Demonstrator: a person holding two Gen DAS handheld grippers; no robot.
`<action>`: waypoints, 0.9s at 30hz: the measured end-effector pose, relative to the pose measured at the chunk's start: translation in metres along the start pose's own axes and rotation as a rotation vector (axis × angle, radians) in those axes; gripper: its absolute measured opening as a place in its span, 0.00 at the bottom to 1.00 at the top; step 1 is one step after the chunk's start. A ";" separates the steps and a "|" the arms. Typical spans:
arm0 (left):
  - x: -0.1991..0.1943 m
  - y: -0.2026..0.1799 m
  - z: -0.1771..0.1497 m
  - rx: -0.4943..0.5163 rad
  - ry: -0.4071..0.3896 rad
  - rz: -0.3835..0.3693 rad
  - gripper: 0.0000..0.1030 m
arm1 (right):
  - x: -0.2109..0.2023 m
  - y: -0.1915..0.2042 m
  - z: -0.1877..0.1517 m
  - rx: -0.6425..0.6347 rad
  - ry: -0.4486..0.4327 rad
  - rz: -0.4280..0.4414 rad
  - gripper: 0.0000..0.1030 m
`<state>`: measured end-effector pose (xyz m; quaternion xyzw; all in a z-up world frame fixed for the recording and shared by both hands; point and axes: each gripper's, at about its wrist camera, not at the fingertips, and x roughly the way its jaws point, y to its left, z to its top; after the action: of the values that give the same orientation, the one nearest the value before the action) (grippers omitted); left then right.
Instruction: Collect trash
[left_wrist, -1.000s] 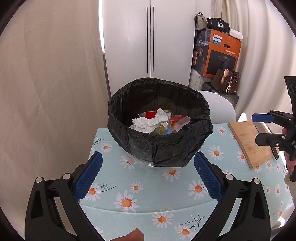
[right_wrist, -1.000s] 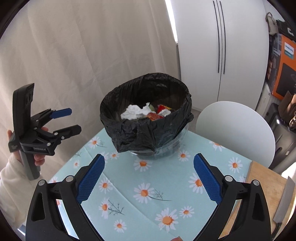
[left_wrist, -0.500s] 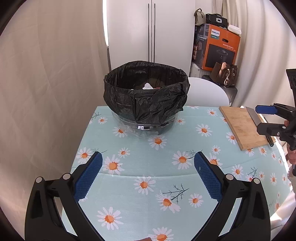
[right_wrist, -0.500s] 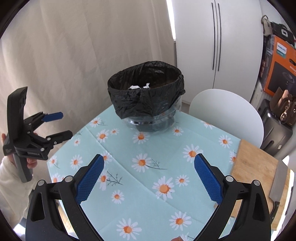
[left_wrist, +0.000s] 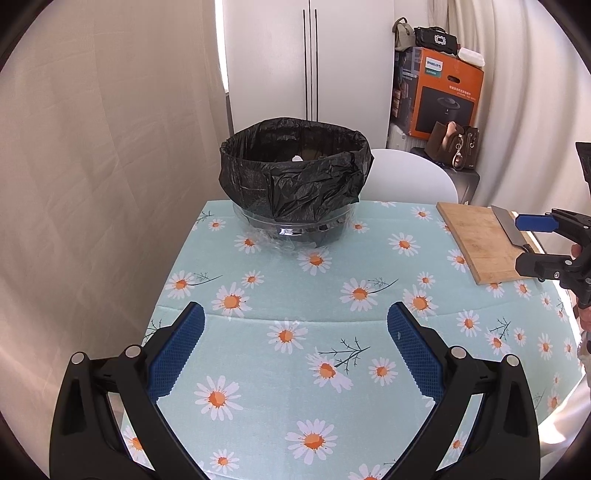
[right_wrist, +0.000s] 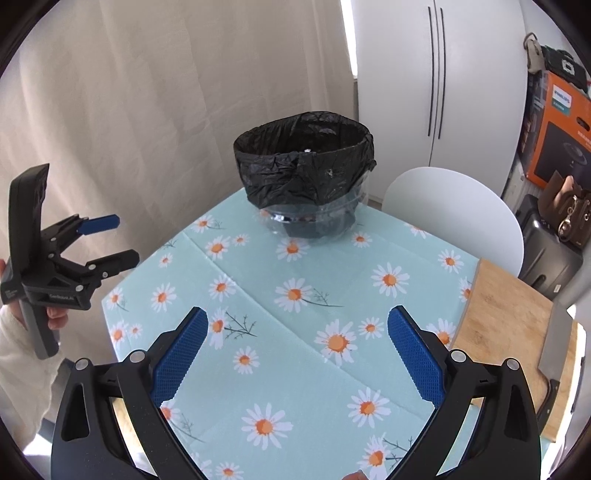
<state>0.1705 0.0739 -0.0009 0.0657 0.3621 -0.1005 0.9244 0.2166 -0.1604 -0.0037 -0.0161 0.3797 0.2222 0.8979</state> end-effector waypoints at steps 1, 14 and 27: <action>-0.002 0.000 -0.001 -0.003 -0.003 0.001 0.94 | -0.001 0.001 -0.001 -0.001 0.001 -0.001 0.91; -0.009 -0.005 -0.004 -0.010 -0.003 0.014 0.94 | -0.012 -0.001 -0.005 0.016 -0.024 -0.011 0.91; -0.012 -0.011 0.000 0.002 0.001 0.038 0.94 | -0.007 -0.004 -0.006 0.010 -0.026 -0.026 0.91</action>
<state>0.1594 0.0649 0.0071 0.0736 0.3611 -0.0831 0.9259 0.2094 -0.1678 -0.0035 -0.0136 0.3689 0.2087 0.9056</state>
